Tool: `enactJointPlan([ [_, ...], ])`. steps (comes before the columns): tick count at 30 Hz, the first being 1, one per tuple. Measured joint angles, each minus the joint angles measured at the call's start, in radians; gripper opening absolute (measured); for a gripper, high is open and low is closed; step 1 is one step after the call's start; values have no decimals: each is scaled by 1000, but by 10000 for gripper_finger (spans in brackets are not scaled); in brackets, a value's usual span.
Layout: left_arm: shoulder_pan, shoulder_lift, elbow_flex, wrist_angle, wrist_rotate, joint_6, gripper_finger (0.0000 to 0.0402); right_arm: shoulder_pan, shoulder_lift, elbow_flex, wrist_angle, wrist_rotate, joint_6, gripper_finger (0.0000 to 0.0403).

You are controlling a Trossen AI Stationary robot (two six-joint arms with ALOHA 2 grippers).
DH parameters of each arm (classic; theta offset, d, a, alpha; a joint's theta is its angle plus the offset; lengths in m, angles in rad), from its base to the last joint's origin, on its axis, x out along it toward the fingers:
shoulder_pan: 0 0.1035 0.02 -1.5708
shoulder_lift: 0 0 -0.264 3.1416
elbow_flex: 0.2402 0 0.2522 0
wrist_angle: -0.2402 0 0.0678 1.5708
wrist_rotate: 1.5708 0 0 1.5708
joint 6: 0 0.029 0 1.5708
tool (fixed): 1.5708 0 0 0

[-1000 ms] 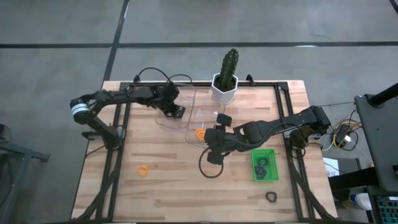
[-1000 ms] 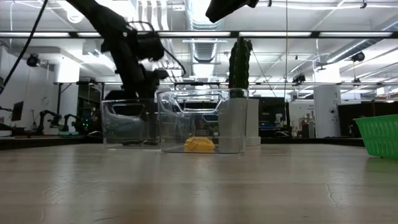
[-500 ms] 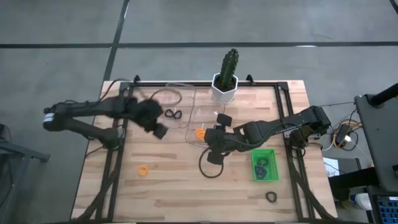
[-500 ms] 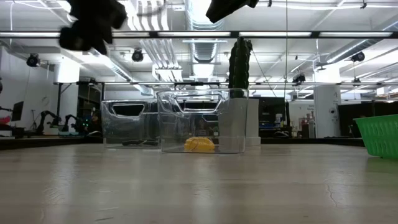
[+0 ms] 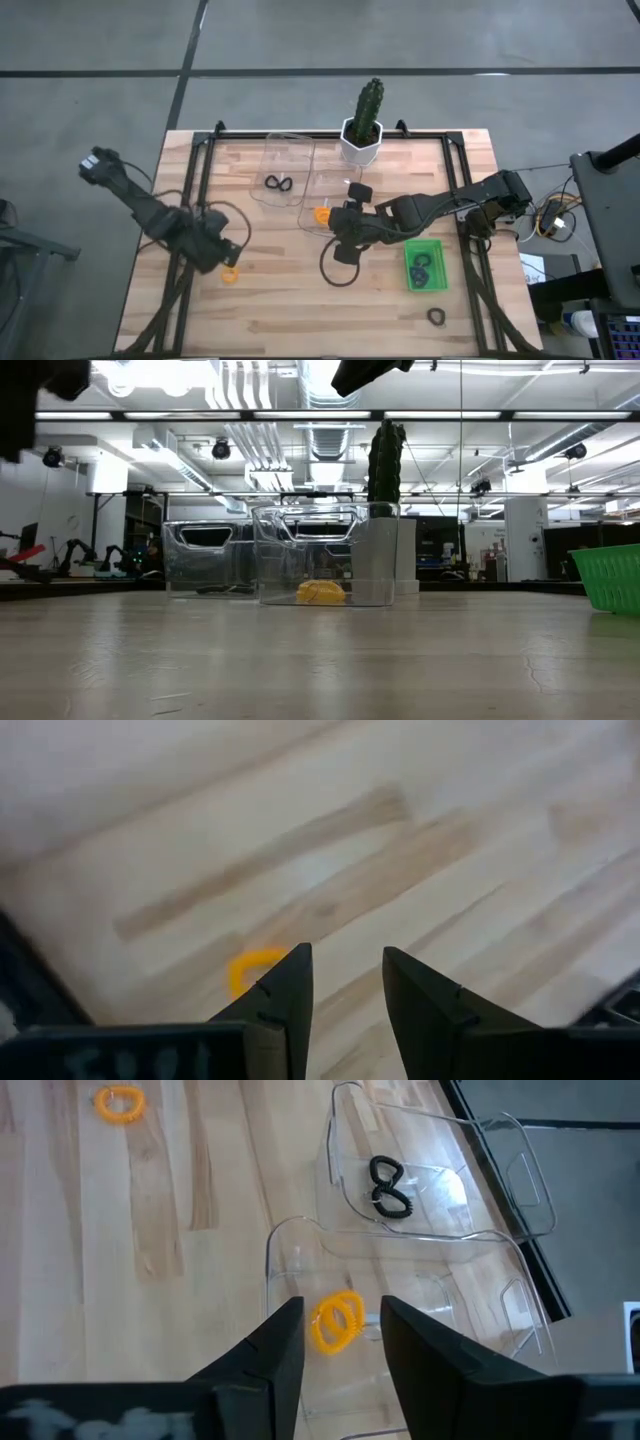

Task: Sort spring keychains
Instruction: Put the yellow spring keychain into the right transparent bin

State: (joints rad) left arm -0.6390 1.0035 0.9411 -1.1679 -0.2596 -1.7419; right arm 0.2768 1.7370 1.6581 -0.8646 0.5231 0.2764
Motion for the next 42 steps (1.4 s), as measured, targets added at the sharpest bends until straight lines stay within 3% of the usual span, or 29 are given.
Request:
enactJointPlan([
  [7,-101,0,-153,119,9,-217,115,0,0,0,0,0,0,123],
  [18,-101,0,-350,474,129,-231,115,0,0,0,0,-1,0,132],
  [26,-101,0,-389,470,197,-230,115,0,0,0,0,-2,0,124],
  [33,-101,21,-394,338,313,-258,115,0,0,0,0,-2,0,123],
  [42,-100,48,-406,367,317,-256,115,0,0,0,0,-2,0,123],
])
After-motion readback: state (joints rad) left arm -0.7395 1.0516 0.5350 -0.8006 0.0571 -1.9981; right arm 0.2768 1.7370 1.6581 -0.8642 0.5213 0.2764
